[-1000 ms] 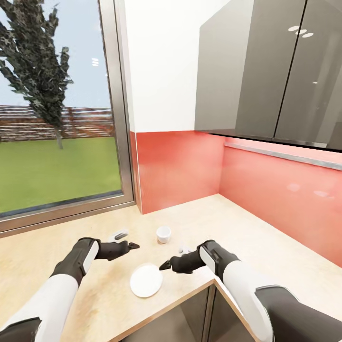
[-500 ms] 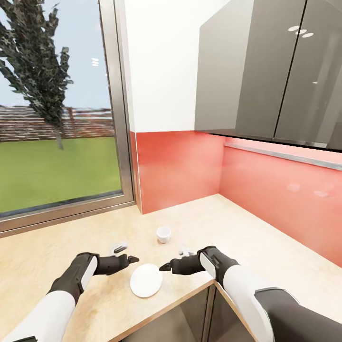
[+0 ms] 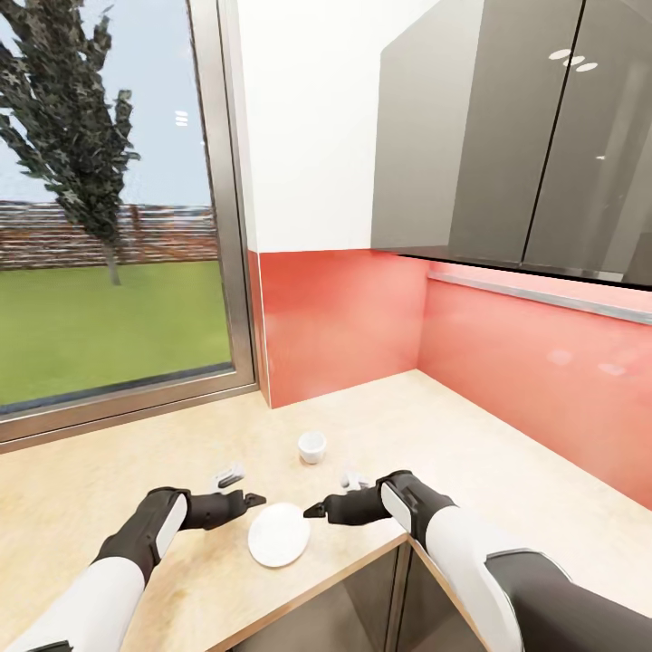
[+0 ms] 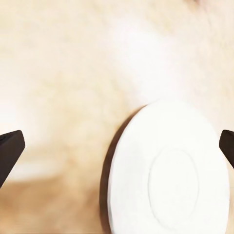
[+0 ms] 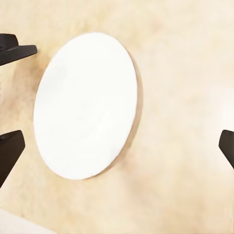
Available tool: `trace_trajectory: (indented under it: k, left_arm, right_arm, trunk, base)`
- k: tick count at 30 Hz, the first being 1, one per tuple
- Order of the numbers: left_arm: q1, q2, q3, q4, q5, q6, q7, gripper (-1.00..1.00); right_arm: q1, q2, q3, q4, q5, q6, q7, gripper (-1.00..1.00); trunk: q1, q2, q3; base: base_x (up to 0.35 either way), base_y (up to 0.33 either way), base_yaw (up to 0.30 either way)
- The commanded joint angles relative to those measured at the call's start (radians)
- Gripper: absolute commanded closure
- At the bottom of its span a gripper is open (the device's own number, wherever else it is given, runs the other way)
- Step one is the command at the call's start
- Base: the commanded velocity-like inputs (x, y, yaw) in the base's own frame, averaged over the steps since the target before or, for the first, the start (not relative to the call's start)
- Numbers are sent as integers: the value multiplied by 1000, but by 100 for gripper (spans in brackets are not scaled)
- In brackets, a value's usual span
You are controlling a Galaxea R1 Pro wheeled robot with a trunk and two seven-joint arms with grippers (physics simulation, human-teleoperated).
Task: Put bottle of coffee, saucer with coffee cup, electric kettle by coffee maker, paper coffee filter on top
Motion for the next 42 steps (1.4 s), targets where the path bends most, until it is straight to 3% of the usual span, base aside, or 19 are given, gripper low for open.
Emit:
trace_trajectory:
  k: [1,11,25,32,42]
  left_arm:
    - [0,0,3,0,7,9,1,-100]
    - [13,-10,3,7,6,10,1,-100]
    - [26,-19,3,34,6,8,1,-100]
    - [28,-40,3,46,2,7,1,-100]
    - [31,-47,3,58,3,7,1,-100]
  right_arm:
    - [2,0,6,-1,-9,6,-2,-100]
    - [19,0,6,5,-10,-4,-2,-100]
    - [26,0,6,67,-10,-160,-5,-100]
    - [26,0,6,68,-10,-165,-6,-100]
    - [27,0,6,82,-10,-165,-5,-100]
  trunk:
    - [0,-1,0]
    - [0,-1,0]
    - [0,-1,0]
    - [0,-1,0]
    - [0,-1,0]
  base:
    - [0,0,0]
    - [0,0,0]
    - [0,0,0]
    - [0,0,0]
    - [0,0,0]
